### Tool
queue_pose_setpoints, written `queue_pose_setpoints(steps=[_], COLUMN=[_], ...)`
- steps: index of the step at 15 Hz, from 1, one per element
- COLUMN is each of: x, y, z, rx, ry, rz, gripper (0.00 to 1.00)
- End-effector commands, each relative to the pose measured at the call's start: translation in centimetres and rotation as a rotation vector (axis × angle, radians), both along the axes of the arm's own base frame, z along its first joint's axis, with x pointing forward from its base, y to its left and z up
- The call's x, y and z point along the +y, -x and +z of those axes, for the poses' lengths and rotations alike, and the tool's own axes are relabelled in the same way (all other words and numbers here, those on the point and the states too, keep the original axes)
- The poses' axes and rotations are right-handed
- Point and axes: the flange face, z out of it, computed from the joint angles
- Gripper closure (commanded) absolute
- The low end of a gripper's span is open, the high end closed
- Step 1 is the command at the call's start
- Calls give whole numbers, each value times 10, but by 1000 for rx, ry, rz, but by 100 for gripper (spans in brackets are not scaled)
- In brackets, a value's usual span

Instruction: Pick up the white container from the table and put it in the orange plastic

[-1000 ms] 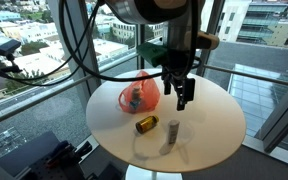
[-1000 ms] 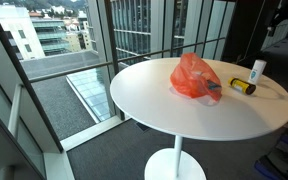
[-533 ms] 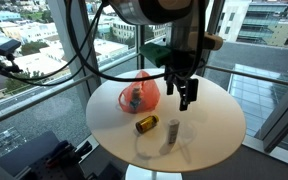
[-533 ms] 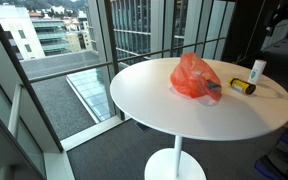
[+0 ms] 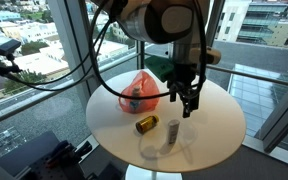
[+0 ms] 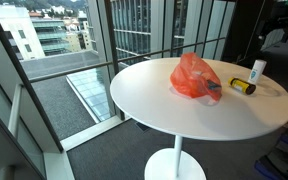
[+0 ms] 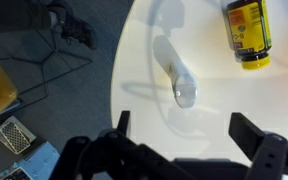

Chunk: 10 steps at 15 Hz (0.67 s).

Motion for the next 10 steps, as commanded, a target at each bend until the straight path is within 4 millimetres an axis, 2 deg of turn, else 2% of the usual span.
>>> queue_pose_setpoints(steps=[1, 6, 10], x=[-2, 3, 4], y=[-7, -16, -15], z=[-20, -51, -70], rx=[-18, -32, -5], ry=[-12, -25, -40], rz=[5, 11, 10], gripper=[0, 0, 0])
